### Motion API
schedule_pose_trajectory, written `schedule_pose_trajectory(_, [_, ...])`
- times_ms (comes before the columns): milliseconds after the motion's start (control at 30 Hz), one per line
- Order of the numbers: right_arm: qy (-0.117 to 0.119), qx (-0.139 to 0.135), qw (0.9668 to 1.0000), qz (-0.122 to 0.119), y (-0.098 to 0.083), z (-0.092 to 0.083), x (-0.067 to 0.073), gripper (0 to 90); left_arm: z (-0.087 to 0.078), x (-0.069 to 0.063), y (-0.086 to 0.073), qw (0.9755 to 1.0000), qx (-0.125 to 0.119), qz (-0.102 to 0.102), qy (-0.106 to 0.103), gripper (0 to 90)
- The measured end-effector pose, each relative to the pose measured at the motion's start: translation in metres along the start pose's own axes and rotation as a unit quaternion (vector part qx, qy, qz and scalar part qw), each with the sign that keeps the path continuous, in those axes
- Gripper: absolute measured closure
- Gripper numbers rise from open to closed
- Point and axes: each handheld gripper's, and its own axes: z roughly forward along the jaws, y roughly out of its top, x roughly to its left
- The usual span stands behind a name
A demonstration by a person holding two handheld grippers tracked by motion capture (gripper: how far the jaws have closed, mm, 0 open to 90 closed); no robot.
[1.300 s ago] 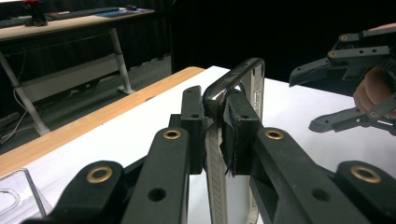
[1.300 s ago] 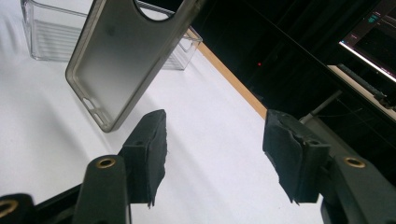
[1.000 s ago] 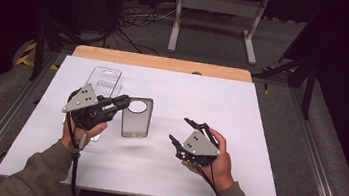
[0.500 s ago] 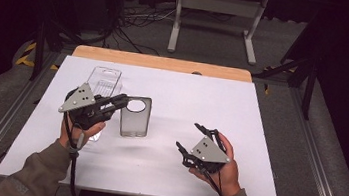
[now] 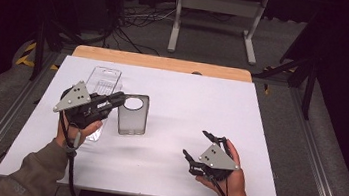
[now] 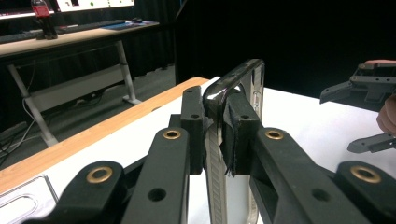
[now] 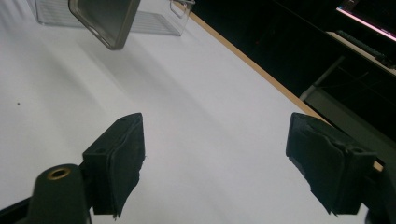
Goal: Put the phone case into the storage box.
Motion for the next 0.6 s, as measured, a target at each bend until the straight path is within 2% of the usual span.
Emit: schedule_pose_trajectory(600, [-0.013,0.024,0.9994,0.019,-0.029,-0.011,-0.006,20.2,-0.01,0.006,0.004,0.9999,-0.008,0.001,0.012,80.3])
